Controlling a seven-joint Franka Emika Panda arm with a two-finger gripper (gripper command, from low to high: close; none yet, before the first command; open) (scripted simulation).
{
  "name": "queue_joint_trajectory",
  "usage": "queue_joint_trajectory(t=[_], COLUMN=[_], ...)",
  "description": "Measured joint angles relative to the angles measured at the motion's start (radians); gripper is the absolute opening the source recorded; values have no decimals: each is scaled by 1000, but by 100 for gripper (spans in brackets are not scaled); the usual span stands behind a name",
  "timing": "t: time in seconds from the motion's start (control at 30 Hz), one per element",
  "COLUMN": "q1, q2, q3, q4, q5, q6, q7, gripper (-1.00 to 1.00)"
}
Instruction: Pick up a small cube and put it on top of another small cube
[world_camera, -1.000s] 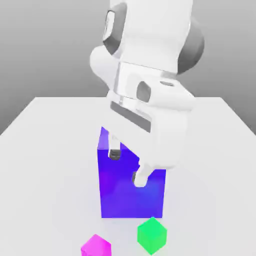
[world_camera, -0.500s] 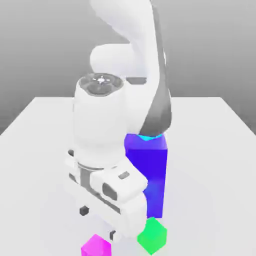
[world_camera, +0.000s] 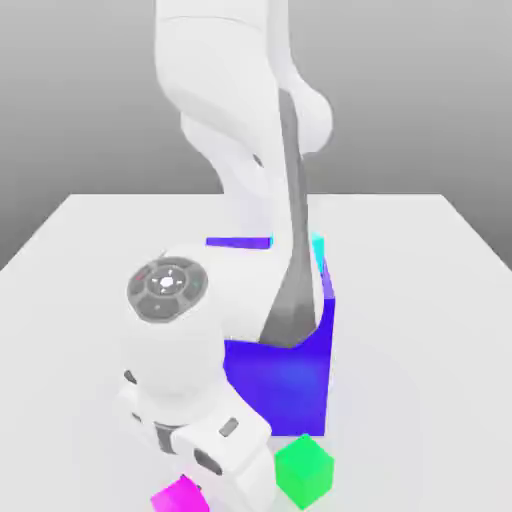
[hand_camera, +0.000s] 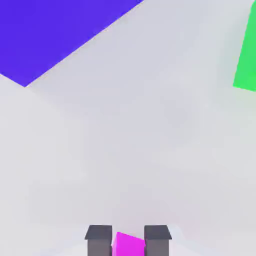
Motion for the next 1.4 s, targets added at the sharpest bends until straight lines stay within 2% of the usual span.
queue_joint_trajectory(t=[0.23,0.43,0.93,1.4], q1=[49,104,229,337], q2=[-217,-378,-662,-726], q3=[24,53,13,-107], q4=[-23,-33,-49,-52], q5=[-27,13,288,542], q6=[-46,-61,-115,-199], q7=[33,19,-147,-304], gripper=[-100,-100,-100,-100])
